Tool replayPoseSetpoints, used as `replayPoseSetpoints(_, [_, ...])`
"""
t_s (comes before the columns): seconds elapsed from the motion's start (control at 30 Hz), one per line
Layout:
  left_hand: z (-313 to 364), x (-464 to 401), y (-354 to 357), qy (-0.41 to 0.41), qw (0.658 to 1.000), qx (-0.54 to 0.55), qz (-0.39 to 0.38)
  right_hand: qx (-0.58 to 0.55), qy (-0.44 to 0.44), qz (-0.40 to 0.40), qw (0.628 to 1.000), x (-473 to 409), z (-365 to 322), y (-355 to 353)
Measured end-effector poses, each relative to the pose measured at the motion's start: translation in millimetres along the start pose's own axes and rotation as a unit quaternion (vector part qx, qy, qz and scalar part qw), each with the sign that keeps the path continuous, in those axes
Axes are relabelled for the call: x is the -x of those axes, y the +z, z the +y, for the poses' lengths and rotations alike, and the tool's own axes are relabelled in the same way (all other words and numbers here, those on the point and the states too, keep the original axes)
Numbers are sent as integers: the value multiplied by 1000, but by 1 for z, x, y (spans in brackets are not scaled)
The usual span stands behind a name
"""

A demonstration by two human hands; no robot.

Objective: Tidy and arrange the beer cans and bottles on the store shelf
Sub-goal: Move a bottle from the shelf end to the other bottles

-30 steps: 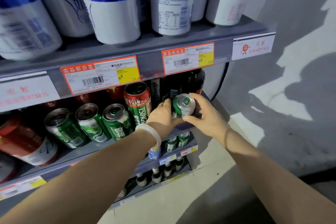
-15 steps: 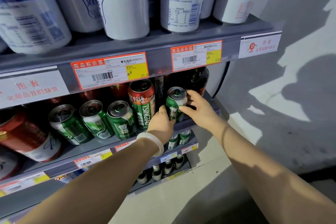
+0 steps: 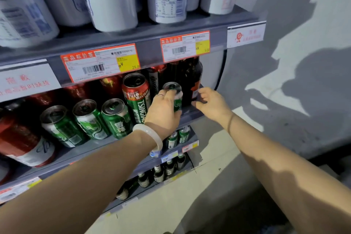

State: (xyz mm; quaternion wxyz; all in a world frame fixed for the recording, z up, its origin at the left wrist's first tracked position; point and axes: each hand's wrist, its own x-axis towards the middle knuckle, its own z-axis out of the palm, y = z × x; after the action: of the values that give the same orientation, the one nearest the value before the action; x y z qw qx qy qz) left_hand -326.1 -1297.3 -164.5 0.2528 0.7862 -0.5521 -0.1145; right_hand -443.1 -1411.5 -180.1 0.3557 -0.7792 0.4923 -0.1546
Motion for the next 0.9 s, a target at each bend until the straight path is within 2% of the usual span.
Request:
replayPoseSetpoints(0.17, [9, -13, 8, -11, 999, 21, 21, -85, 22, 55, 995, -26, -3, -8])
replayPoseSetpoints(0.43, [14, -15, 26, -9, 999, 48, 21, -160, -1, 75, 984, -69, -21, 8])
replayPoseSetpoints(0.9, [17, -17, 31, -5, 998, 53, -43, -143, -15, 103, 984, -47, -7, -8])
